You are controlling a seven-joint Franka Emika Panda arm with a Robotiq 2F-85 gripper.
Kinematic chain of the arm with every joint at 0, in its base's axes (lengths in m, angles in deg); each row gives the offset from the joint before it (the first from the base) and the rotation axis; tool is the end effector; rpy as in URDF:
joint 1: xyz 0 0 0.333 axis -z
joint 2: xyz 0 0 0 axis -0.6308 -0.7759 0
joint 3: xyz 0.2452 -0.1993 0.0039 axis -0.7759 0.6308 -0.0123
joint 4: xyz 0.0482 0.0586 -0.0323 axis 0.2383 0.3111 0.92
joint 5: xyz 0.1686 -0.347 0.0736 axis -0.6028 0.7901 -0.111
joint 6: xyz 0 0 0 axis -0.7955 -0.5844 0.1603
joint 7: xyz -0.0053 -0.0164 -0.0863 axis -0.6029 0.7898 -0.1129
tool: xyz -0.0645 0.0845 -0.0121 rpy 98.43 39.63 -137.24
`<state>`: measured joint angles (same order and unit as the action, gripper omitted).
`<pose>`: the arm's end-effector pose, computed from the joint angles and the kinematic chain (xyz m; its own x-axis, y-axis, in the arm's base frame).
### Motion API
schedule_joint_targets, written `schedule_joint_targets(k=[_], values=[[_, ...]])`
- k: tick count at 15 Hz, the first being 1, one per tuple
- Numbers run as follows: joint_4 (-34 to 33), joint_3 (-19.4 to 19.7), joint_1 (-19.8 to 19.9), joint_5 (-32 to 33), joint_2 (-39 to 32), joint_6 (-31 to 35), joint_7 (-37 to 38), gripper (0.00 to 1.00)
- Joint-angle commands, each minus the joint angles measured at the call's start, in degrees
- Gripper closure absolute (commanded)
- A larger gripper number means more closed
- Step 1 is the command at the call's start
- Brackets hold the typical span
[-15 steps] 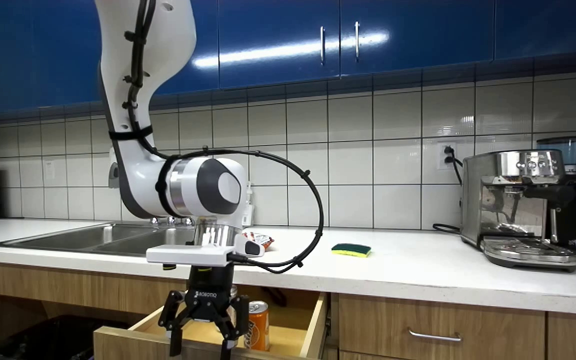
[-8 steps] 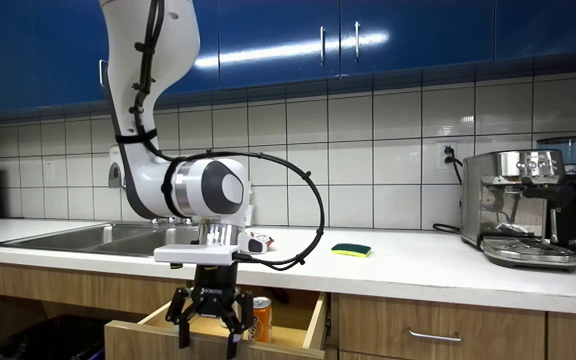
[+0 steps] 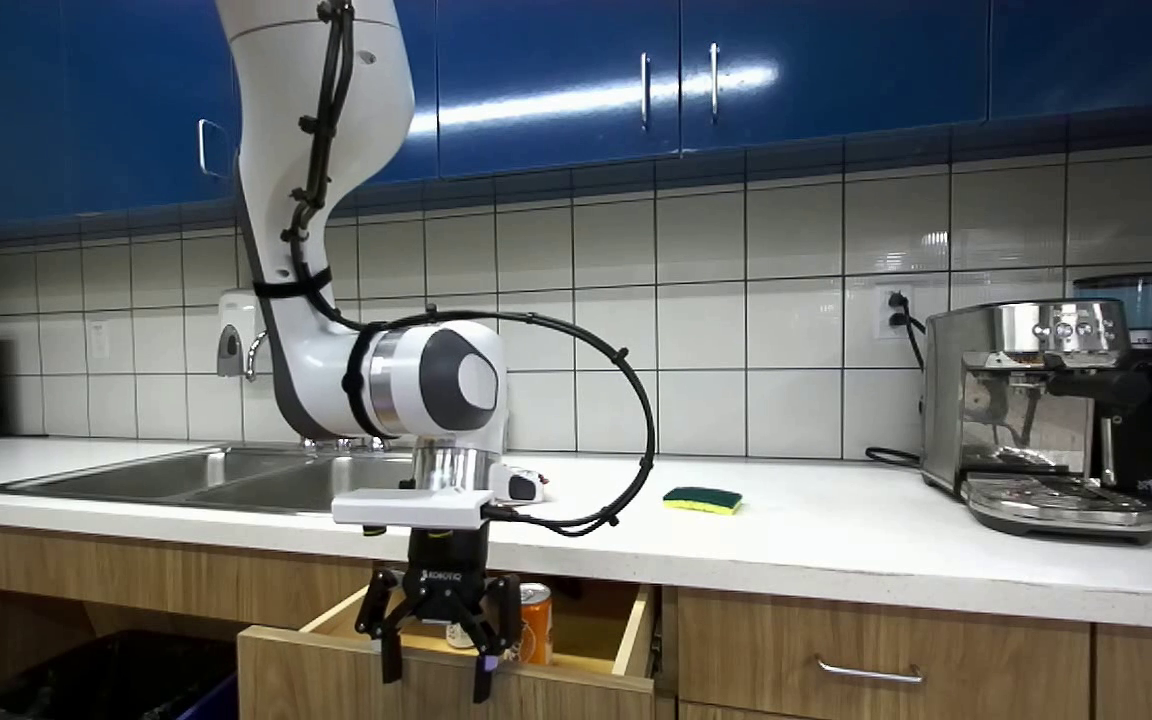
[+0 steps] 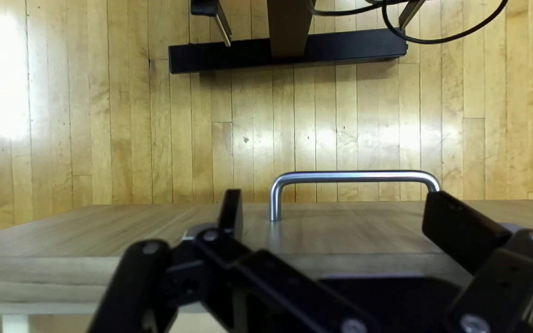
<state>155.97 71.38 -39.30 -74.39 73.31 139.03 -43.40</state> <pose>0.4397 -0.0352 0.1631 0.9496 0.0066 -0.3133 0.0152 -0.9996 0.0251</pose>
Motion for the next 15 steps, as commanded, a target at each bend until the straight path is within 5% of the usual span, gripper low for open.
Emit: schedule_joint_targets(k=[1, 15], values=[[-3.13, -0.33, 1.74, 0.48, -2.77, 1.07, -1.01, 0.0], [-8.91, -0.08, 3.38, 0.58, -7.23, 5.37, -0.92, 0.0]])
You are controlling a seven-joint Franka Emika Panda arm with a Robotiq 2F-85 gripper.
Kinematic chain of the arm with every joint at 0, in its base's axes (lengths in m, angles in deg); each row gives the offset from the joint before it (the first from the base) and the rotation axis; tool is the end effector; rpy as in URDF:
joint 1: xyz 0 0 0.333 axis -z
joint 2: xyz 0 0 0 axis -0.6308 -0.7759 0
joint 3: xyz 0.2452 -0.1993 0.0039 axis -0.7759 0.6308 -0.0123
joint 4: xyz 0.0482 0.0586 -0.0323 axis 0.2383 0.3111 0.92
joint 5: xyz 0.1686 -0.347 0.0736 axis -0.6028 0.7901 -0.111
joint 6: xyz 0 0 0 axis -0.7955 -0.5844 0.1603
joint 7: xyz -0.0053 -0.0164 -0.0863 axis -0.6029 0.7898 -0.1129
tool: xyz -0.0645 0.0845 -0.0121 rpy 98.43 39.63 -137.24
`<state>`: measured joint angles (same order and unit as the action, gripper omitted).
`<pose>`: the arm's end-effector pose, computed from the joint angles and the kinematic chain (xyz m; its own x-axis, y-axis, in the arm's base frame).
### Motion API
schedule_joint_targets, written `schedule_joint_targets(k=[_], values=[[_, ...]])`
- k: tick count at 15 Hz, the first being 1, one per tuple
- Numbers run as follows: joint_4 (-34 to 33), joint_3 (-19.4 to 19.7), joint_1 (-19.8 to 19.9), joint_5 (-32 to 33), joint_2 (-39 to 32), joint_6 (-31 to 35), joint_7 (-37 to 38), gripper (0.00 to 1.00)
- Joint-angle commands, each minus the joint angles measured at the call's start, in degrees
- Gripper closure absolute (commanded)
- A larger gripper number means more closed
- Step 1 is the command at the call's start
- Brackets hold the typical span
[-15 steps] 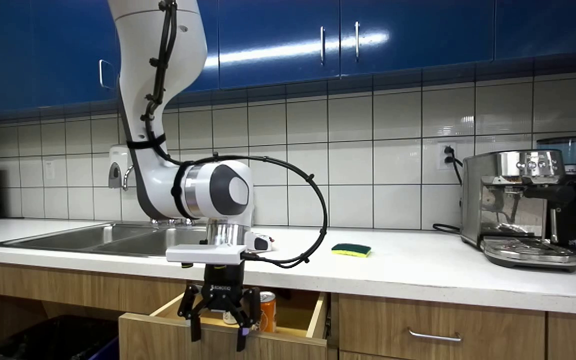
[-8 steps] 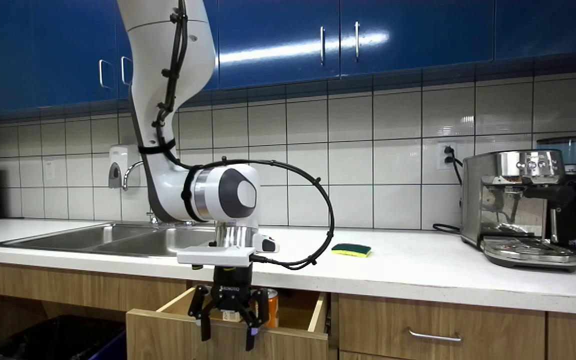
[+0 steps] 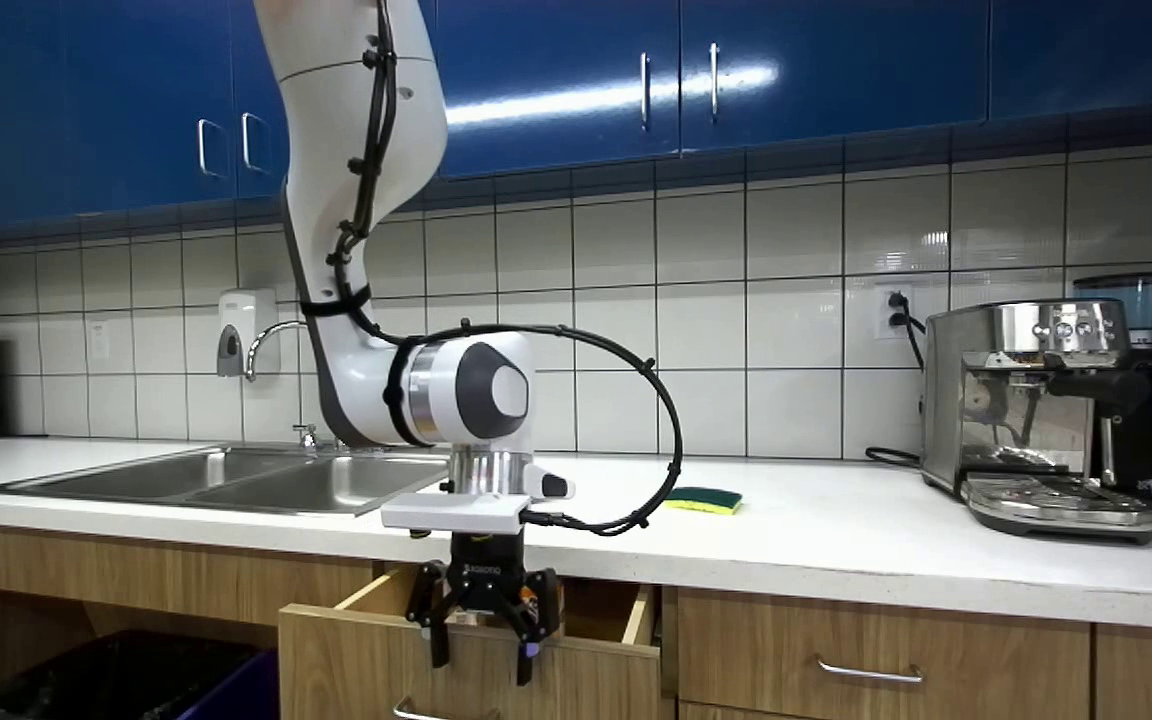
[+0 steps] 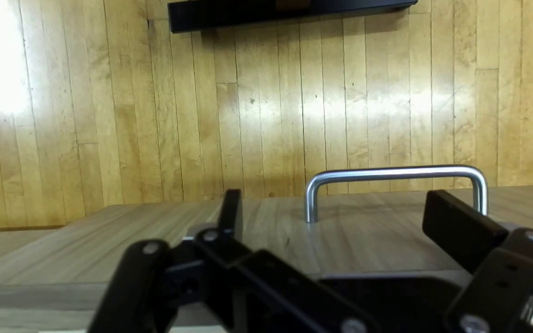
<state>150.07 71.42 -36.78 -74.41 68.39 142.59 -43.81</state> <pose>0.4765 -0.0592 0.1562 0.9709 -0.0275 -0.2378 -0.0199 -0.9992 0.0340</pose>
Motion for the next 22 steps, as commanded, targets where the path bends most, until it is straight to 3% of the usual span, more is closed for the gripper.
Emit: schedule_joint_targets(k=[1, 22], values=[[-3.47, -0.08, 0.74, 0.79, -2.67, 1.99, -0.39, 0.0], [-12.93, -1.01, 0.44, 0.08, -9.2, 6.84, -0.76, 0.0]])
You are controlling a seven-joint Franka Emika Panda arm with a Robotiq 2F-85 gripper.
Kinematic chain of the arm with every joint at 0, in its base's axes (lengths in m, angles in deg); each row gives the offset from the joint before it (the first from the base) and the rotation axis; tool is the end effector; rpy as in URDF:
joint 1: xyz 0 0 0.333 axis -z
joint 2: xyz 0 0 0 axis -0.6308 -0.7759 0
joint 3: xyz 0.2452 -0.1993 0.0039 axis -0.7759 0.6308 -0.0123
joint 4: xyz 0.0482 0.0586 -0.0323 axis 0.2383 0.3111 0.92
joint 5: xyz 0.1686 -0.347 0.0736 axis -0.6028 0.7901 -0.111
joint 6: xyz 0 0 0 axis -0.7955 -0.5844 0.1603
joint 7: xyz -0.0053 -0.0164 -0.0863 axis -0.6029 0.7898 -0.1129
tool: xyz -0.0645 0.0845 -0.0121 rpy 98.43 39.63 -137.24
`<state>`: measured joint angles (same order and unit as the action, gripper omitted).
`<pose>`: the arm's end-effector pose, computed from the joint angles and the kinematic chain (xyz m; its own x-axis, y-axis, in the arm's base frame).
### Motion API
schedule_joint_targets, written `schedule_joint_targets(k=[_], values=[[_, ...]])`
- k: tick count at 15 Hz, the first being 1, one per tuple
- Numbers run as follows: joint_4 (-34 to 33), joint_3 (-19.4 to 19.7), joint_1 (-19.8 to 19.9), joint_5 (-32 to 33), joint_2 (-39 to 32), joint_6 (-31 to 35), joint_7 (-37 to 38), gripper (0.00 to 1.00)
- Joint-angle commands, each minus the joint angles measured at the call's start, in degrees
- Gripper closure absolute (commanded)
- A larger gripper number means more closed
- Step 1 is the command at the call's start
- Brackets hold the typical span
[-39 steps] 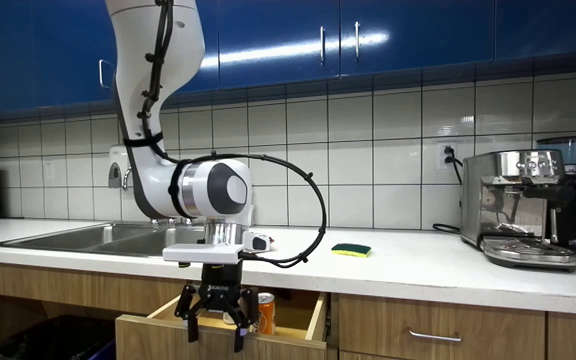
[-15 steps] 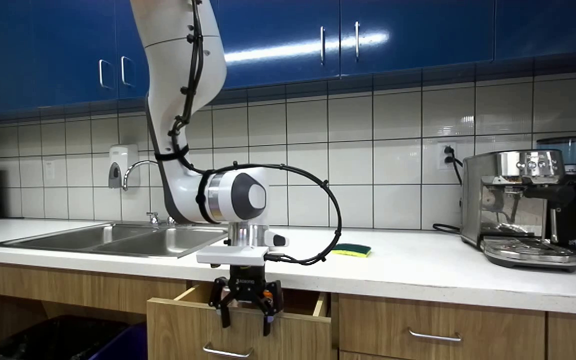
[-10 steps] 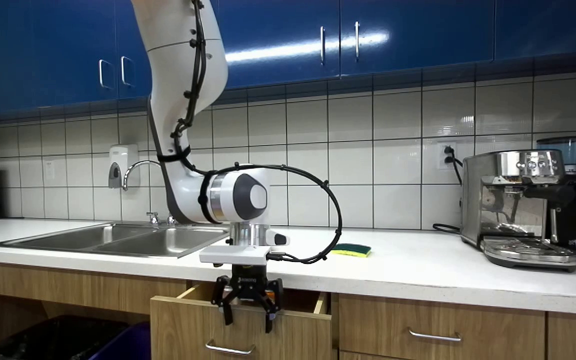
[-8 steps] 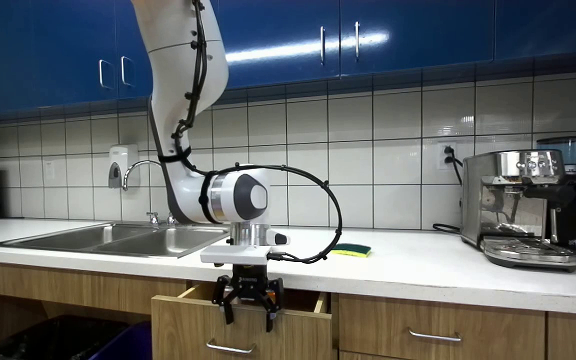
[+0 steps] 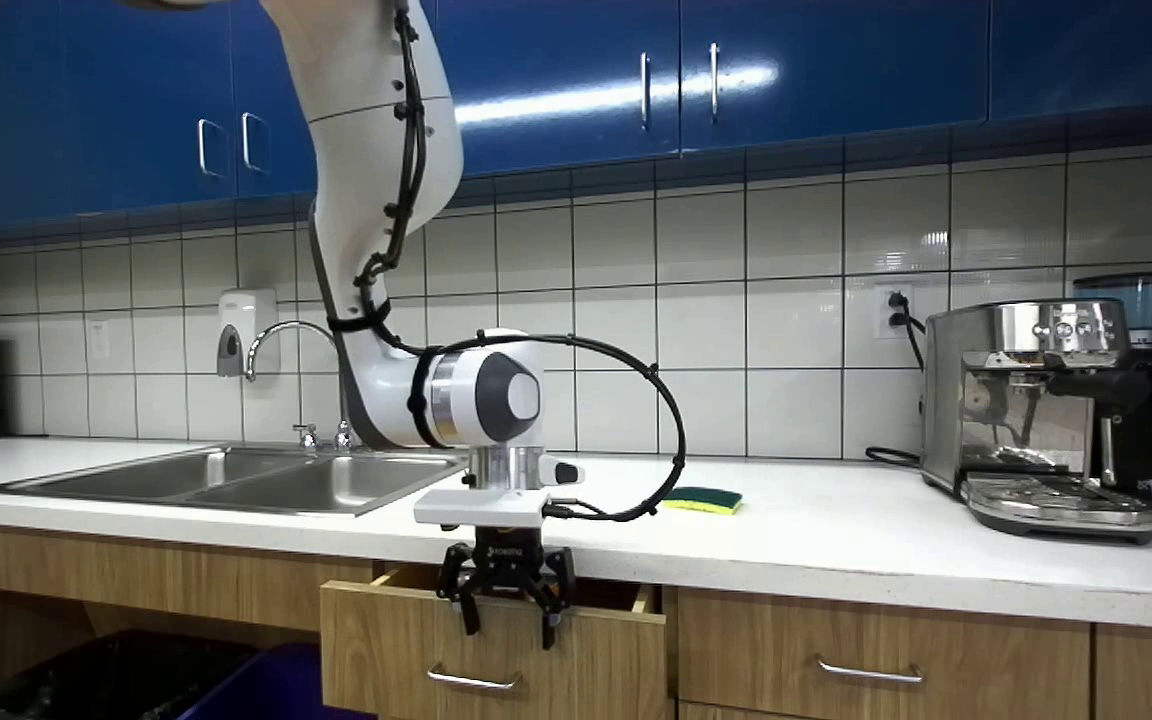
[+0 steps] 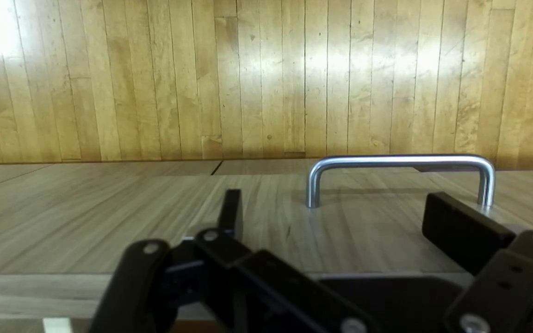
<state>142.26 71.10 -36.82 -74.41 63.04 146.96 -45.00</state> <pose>0.5285 -0.0608 0.1556 0.9925 0.0042 -0.1222 0.0096 -0.9990 0.0436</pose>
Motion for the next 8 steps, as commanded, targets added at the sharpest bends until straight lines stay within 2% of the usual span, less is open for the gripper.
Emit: schedule_joint_targets(k=[1, 8], values=[[-5.79, -0.63, 0.41, 0.13, -4.25, 2.69, 0.59, 0.0], [-10.47, -0.61, 0.21, 0.14, -7.11, 3.7, 0.91, 0.0]])
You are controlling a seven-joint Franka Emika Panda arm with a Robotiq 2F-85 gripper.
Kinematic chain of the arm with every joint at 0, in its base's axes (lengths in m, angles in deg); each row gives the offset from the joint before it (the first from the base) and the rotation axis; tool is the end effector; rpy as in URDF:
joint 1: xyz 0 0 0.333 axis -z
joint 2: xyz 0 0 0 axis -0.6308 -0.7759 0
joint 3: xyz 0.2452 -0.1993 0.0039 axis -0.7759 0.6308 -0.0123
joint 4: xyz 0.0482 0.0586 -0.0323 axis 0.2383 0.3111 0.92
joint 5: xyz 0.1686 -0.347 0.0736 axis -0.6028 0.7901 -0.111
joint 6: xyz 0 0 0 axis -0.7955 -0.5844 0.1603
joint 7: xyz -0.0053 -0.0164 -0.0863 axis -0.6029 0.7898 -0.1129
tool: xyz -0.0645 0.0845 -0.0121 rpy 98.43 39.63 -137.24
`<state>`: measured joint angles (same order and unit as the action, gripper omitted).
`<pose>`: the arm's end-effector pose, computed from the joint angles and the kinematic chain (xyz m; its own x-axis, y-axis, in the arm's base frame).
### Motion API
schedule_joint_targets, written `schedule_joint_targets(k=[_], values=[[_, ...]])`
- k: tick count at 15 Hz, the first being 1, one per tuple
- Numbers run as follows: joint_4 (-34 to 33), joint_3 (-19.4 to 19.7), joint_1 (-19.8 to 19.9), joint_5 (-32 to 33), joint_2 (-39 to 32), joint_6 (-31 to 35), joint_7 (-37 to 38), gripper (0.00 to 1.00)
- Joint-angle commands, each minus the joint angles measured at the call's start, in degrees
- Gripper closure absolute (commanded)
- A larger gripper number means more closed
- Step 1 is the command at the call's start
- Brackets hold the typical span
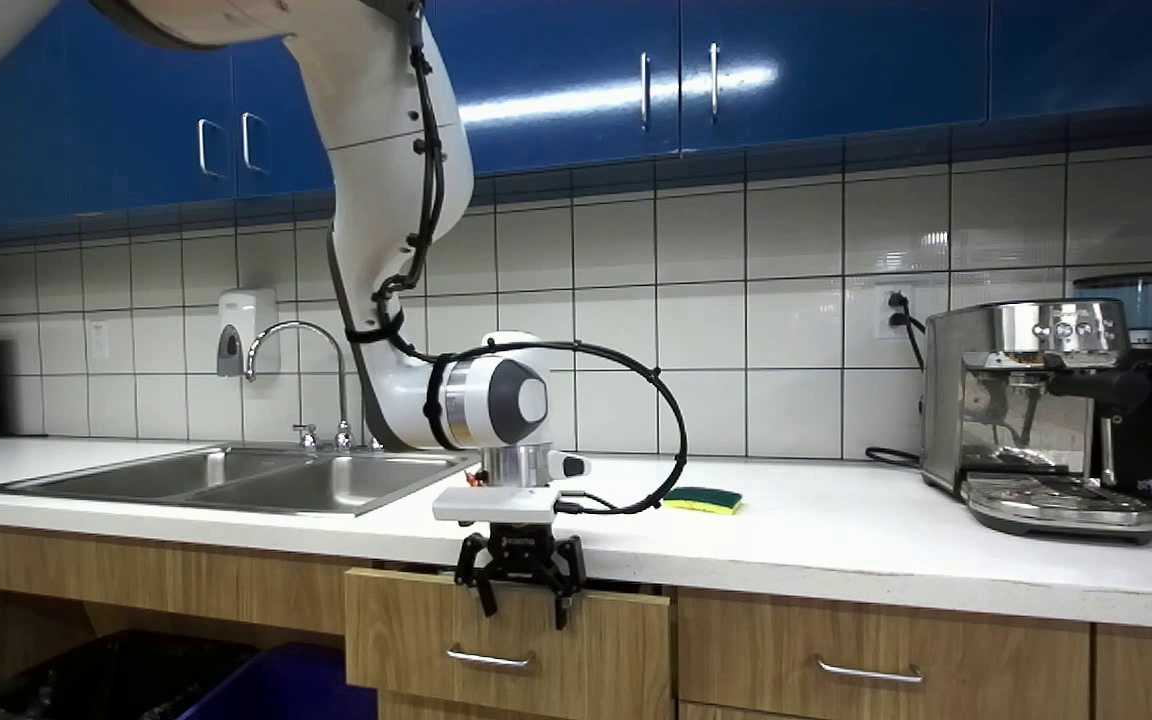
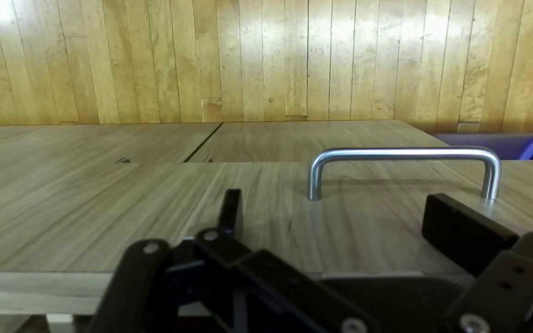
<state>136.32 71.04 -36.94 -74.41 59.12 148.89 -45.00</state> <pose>0.5636 -0.0619 0.1547 0.9985 0.0118 -0.0543 0.0147 -0.9984 0.0540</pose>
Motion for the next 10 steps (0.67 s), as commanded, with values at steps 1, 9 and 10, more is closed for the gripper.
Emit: schedule_joint_targets(k=[1, 9, 10], values=[[-4.5, -0.52, 0.33, 0.17, -3.32, 1.58, 0.92, 0.0], [-4.05, -0.62, 0.35, 0.05, -2.95, 1.71, 0.88, 0.0], [-3.72, -0.63, 0.23, 0.16, -2.64, 1.69, 0.87, 0.0]])
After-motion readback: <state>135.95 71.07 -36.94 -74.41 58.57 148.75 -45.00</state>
